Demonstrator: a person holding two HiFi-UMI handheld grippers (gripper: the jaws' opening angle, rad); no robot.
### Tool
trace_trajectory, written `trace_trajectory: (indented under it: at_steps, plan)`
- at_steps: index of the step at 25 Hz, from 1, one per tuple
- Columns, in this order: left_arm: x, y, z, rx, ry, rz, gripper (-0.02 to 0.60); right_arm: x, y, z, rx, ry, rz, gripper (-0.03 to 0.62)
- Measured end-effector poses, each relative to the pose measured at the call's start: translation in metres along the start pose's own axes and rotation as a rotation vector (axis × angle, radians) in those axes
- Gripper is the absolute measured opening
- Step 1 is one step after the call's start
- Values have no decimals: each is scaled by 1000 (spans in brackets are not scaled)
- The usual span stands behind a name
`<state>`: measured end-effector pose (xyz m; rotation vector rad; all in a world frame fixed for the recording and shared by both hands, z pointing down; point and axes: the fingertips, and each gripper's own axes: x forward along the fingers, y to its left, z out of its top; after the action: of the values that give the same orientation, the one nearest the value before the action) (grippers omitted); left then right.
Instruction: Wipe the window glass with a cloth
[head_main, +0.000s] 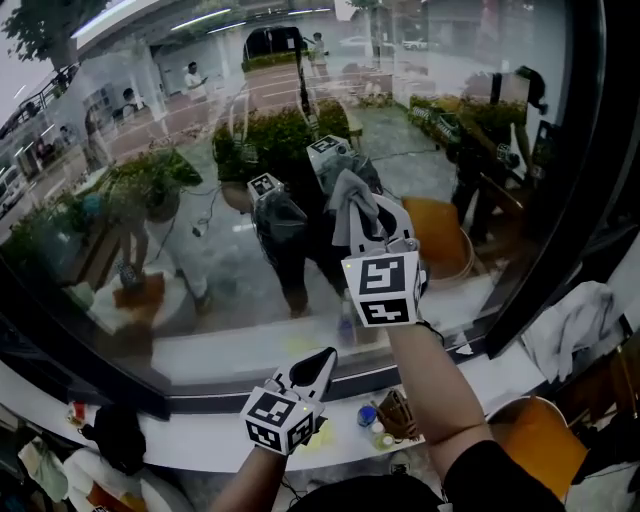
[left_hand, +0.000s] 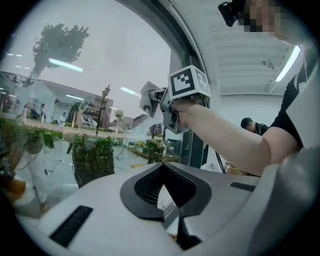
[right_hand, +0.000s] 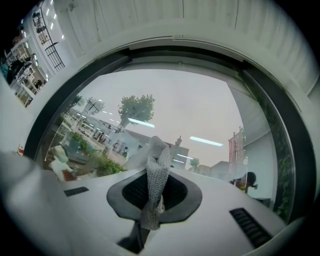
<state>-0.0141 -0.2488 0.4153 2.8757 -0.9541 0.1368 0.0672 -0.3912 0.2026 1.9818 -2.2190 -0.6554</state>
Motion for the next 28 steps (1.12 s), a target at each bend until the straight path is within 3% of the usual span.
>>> trace_trajectory:
  at_steps: [8, 22, 28]
  plan:
    - [44, -39, 1, 12, 14, -56, 8, -19, -71, -34, 7, 42, -67, 41]
    - [184, -151, -5, 28, 48, -152, 8, -74, -293, -159, 41, 181, -239, 41]
    - [201, -165, -1, 33, 61, -161, 8, -78, -311, -162, 35, 175, -241, 41]
